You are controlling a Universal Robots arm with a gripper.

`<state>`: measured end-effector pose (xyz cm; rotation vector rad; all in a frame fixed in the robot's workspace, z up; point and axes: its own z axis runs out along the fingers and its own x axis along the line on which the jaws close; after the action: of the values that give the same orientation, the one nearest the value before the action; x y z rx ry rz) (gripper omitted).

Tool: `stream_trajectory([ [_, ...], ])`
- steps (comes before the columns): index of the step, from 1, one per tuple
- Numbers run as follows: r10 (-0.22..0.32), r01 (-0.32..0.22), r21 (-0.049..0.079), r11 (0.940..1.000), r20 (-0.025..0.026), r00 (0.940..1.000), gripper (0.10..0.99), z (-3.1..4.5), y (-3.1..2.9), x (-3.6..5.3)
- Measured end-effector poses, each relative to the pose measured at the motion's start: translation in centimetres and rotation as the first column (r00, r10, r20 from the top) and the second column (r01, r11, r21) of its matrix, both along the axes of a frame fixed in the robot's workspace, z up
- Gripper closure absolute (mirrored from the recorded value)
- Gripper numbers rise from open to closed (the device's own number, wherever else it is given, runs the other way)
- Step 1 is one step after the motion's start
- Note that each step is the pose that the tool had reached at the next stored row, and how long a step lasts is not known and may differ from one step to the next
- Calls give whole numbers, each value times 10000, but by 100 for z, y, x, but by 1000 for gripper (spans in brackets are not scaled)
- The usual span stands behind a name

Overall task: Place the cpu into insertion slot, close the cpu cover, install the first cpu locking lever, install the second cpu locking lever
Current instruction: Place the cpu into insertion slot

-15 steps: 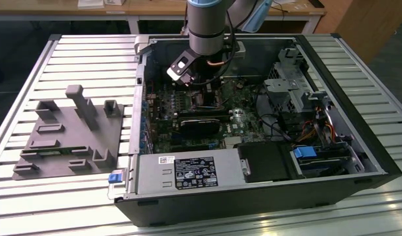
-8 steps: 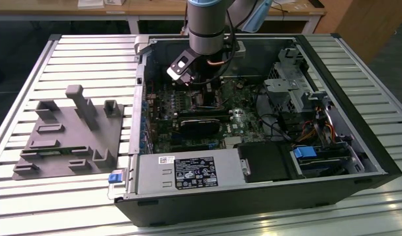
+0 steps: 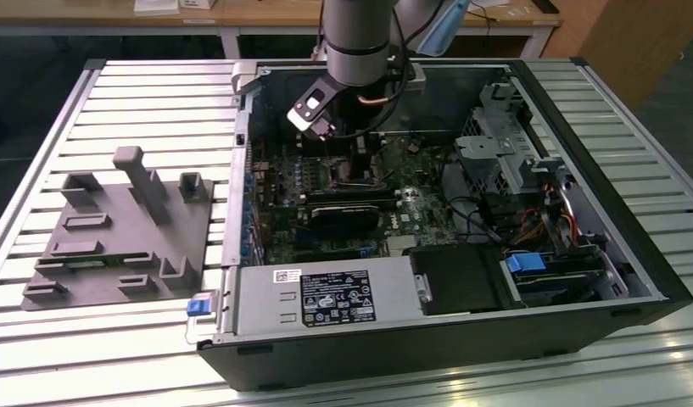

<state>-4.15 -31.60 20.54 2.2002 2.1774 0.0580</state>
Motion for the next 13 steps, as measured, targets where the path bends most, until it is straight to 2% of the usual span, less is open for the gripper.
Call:
stream_trajectory([
  [2,-1,1,1,10000,-34,10000,608,16,0,5],
  [3,-1,1,0,10000,-49,10000,608,21,0,8],
  [4,-1,1,1,10000,-60,10000,667,24,0,9],
  [5,-1,1,-1,10000,-61,10000,725,28,0,9],
  [6,-2,2,0,10000,-61,10000,725,31,0,9],
  [8,-2,2,0,10000,-62,10000,843,39,0,9],
  [9,-2,2,1,10000,-62,10000,843,43,0,10],
  [10,-1,1,0,10000,-61,10000,902,46,0,10],
  [11,-1,1,1,10000,-61,10000,902,48,0,10],
  [12,-1,1,1,10000,-61,10000,965,50,0,10],
  [13,-1,1,0,10000,-62,10000,965,53,0,10],
])
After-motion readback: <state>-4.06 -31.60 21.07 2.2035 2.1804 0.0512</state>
